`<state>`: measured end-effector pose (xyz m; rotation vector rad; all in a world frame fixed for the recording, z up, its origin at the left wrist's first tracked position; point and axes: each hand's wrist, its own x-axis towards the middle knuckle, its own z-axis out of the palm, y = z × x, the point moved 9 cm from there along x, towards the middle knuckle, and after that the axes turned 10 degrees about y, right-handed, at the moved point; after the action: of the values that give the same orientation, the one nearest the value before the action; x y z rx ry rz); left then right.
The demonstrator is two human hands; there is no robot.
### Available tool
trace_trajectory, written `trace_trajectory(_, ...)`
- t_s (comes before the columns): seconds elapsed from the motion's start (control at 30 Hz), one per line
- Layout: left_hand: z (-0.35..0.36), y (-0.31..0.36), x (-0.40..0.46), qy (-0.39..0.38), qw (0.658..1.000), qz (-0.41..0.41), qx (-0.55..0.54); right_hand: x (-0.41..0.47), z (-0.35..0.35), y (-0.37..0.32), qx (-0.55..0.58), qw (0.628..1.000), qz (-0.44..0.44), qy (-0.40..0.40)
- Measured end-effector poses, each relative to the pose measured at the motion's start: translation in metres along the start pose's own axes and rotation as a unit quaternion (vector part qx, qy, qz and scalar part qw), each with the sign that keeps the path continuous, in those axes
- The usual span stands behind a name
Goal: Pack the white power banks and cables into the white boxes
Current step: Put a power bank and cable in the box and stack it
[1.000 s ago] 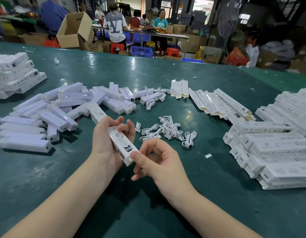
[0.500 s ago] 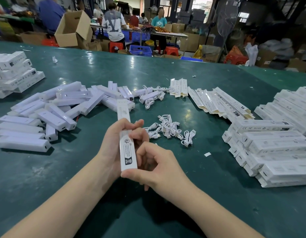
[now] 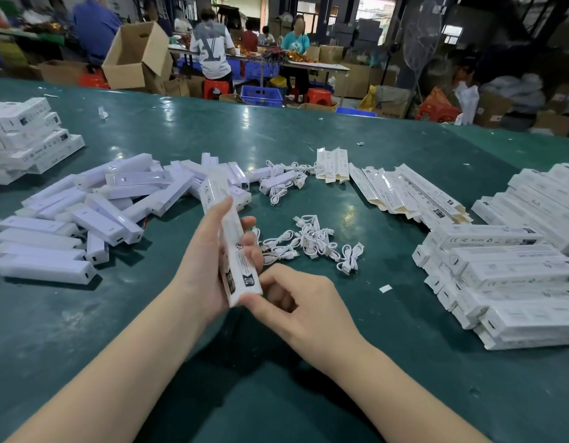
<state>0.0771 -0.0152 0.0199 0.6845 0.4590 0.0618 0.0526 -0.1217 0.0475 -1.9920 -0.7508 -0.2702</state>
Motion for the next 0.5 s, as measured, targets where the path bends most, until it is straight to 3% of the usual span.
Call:
trace_trajectory(0.13,-0.016,0.026,0.009,0.063,0.996,0.061,0.007,0.007,-0.001,0.007,0.002,0.999,0.032,0.014)
trace_trajectory(0.33,-0.056,0.058,0.009,0.227,0.955,0.173,-0.079,0.056,0.013,0.004,-0.154,0.987,-0.006,-0.043)
trace_trajectory(0.5,-0.073,0.060,0.011,0.263,0.943,0.156,-0.128,0.122,0.043,0.032,-0.254,0.964,0.017,-0.080)
